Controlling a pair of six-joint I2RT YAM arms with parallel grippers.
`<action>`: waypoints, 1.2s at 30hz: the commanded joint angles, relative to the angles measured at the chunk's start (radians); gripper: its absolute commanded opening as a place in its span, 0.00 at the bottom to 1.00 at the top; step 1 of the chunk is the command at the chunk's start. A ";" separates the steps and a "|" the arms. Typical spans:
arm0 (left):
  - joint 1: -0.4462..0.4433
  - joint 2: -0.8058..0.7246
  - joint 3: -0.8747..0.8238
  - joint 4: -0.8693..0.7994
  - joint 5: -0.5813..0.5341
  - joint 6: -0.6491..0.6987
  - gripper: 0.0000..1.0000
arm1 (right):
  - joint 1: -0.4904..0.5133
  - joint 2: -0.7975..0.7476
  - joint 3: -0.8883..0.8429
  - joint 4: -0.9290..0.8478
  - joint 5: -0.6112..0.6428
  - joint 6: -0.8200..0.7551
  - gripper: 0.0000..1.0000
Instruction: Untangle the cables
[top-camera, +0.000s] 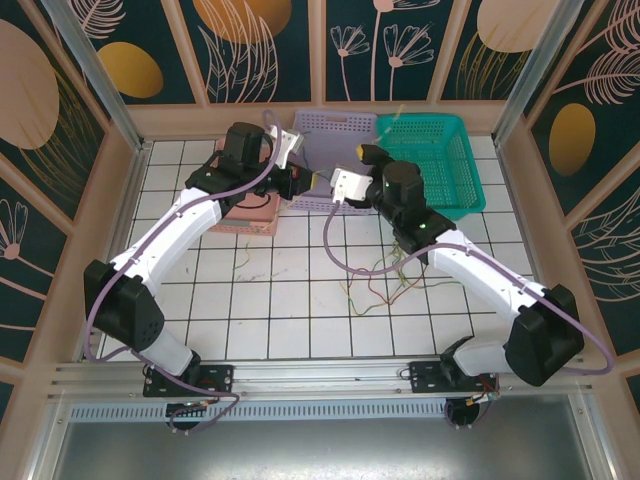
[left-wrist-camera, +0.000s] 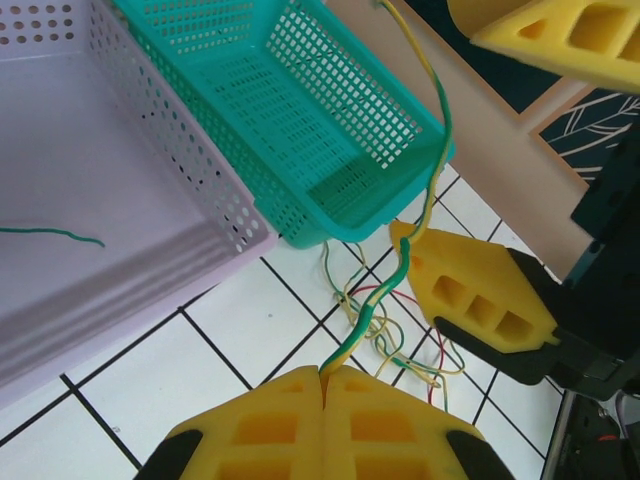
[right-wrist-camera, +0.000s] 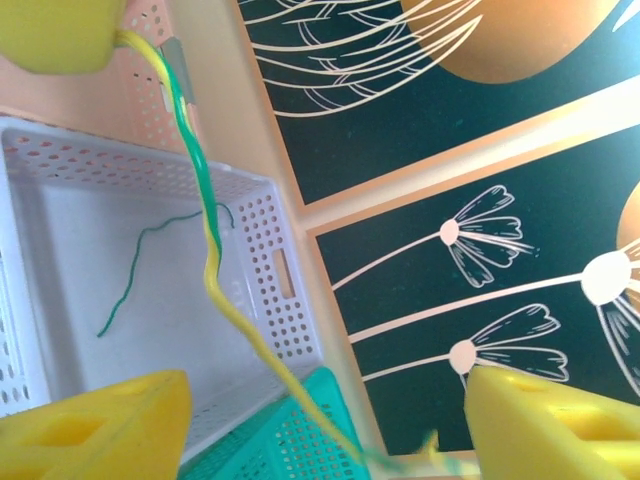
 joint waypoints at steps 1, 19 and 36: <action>-0.014 -0.020 0.014 0.012 0.038 0.020 0.00 | 0.012 0.035 0.037 0.017 0.017 0.072 0.60; -0.011 0.012 0.096 0.260 -0.143 -0.129 0.00 | 0.033 0.000 0.188 -0.383 -0.404 1.027 0.00; -0.010 -0.136 -0.028 0.028 -0.201 0.055 0.66 | -0.045 0.076 0.361 -0.547 -0.443 1.121 0.00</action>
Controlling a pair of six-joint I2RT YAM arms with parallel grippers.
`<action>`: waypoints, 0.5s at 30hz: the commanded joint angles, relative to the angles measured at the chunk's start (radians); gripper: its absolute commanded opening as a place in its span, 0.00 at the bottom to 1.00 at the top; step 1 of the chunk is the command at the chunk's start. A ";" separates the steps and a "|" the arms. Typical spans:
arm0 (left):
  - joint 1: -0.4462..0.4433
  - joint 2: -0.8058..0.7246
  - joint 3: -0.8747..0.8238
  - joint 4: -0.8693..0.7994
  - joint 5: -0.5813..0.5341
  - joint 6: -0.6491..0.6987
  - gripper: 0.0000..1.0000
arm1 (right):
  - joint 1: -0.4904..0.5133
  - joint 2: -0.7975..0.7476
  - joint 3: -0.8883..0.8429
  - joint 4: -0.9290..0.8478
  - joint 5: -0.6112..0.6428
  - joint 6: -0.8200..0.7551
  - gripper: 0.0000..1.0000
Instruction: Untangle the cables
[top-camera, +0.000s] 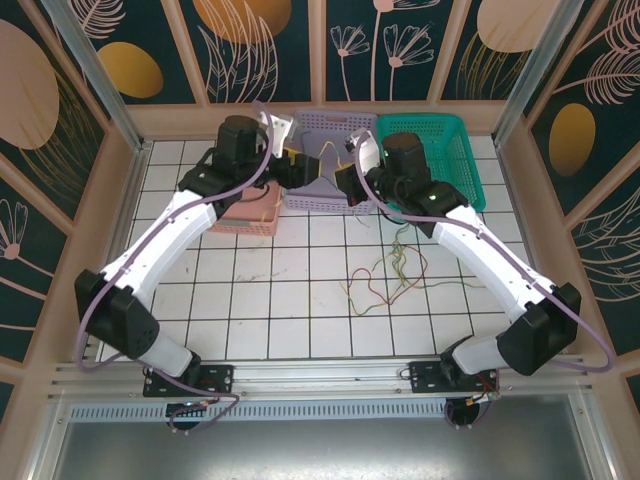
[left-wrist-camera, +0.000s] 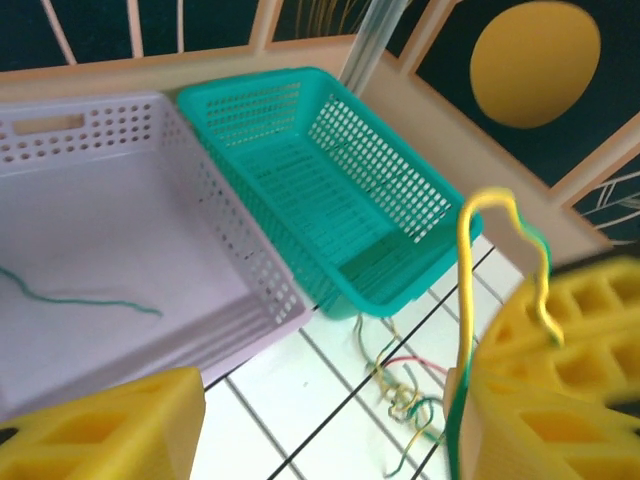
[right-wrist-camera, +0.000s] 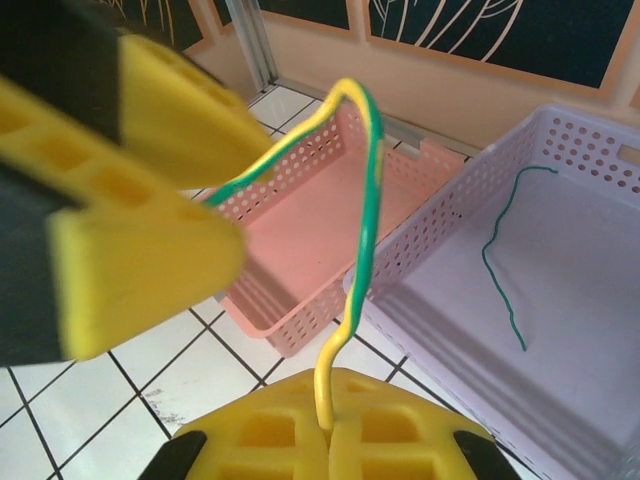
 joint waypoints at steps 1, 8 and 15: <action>0.003 -0.065 -0.038 -0.056 -0.047 0.080 0.65 | -0.005 0.016 0.041 -0.052 -0.045 -0.006 0.00; 0.003 -0.032 -0.056 -0.079 -0.009 0.064 0.22 | -0.015 0.031 0.062 -0.064 -0.106 0.036 0.00; 0.003 -0.019 -0.076 0.034 -0.011 -0.070 0.00 | -0.026 0.043 0.072 -0.074 -0.209 0.152 0.00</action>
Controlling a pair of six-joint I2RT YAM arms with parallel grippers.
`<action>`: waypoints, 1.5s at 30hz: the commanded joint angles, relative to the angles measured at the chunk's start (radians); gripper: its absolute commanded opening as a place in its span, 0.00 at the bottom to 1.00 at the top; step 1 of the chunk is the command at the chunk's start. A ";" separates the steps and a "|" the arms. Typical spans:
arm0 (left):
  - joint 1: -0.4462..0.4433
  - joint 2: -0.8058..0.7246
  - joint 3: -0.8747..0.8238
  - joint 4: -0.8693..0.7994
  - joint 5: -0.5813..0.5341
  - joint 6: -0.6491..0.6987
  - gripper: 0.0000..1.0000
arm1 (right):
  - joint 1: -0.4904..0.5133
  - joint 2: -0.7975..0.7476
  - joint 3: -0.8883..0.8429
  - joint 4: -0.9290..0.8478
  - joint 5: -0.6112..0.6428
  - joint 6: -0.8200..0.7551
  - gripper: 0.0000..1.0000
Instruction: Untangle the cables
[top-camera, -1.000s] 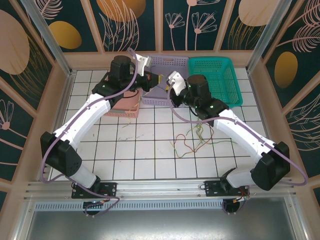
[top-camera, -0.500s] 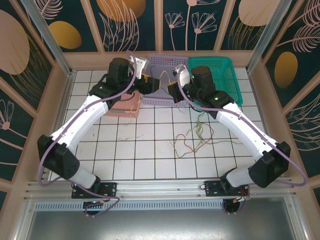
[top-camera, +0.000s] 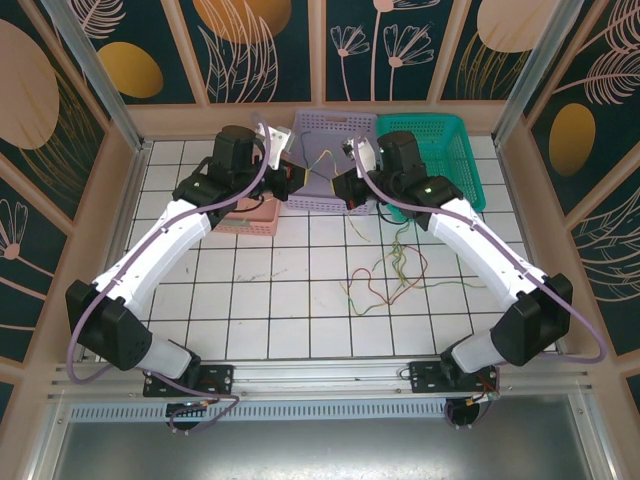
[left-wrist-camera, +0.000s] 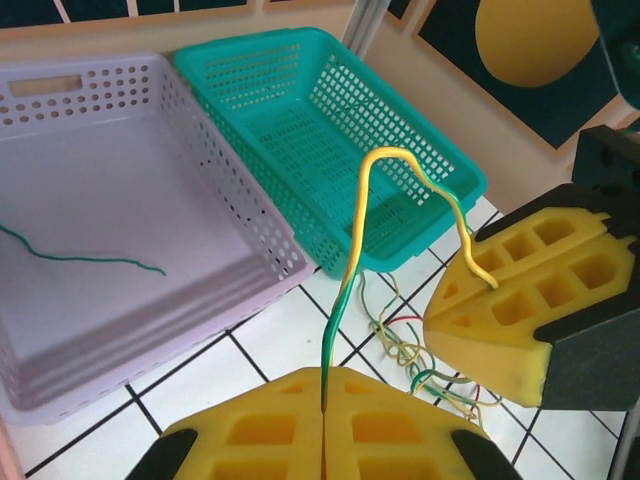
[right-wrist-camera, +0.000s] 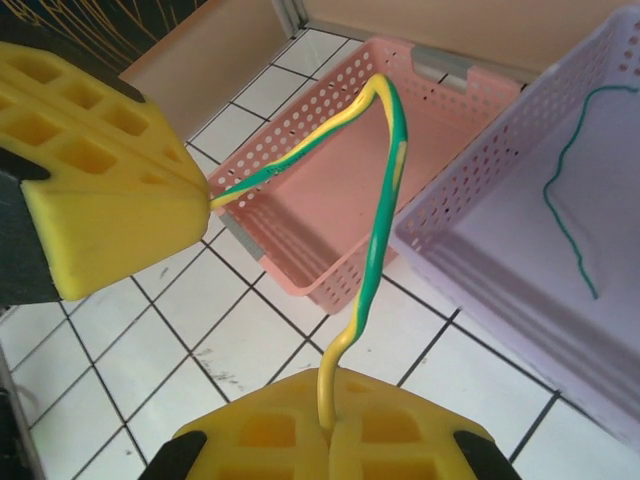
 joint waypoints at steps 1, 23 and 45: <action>0.006 0.017 -0.027 0.093 -0.036 -0.110 0.00 | -0.004 -0.008 0.040 0.010 -0.105 0.101 0.00; 0.098 -0.094 -0.438 0.989 -0.349 -0.886 0.00 | -0.021 0.040 -0.297 0.750 -0.212 1.053 0.00; 0.235 -0.013 -0.085 0.301 -0.453 -0.366 0.00 | -0.133 0.051 0.014 0.409 -0.064 0.816 0.69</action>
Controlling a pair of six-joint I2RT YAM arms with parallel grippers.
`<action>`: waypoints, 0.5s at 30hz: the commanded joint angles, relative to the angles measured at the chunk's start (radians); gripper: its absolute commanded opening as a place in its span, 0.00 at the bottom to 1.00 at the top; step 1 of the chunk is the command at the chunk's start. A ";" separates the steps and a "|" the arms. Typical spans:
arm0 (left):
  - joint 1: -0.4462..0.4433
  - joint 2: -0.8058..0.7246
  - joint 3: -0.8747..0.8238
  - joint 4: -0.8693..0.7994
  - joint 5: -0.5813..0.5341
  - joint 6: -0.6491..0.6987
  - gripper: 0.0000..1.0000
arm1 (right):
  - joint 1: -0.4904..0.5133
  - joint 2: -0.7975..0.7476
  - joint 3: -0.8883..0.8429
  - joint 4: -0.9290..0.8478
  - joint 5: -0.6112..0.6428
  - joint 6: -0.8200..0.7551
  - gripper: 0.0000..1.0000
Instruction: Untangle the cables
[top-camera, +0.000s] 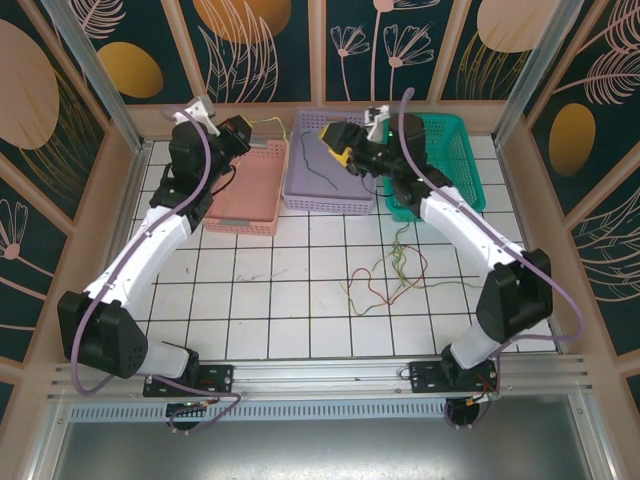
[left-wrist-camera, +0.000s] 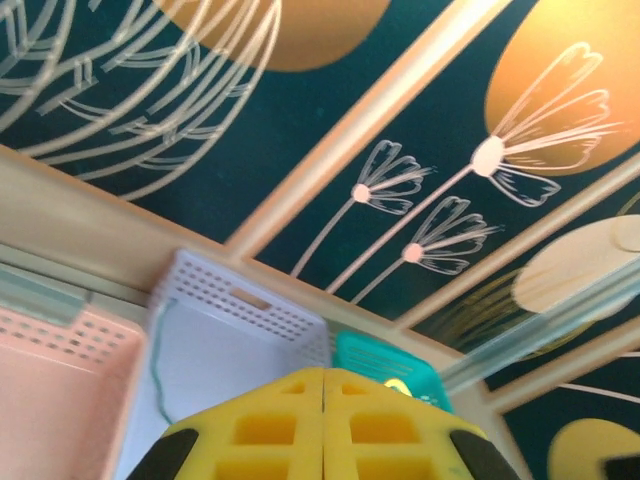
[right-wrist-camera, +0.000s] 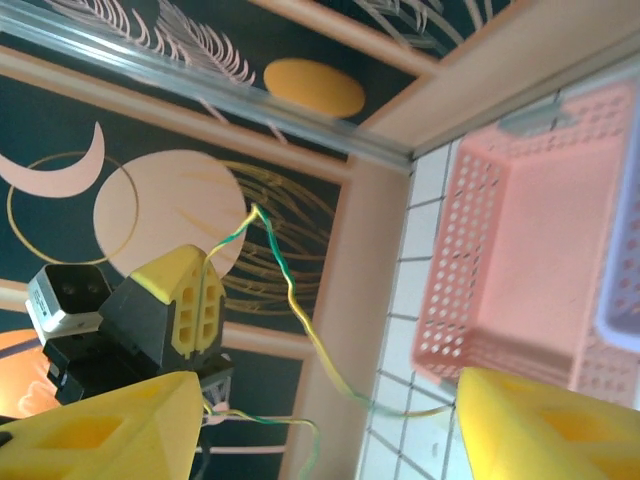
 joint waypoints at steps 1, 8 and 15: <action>0.047 0.060 0.063 -0.160 -0.084 0.159 0.00 | -0.042 -0.081 0.013 -0.104 0.047 -0.118 0.69; 0.146 0.223 0.224 -0.180 -0.097 0.189 0.00 | -0.059 -0.170 -0.105 -0.130 0.042 -0.129 0.69; 0.195 0.474 0.449 -0.170 -0.014 0.117 0.00 | -0.056 -0.223 -0.194 -0.140 0.055 -0.116 0.68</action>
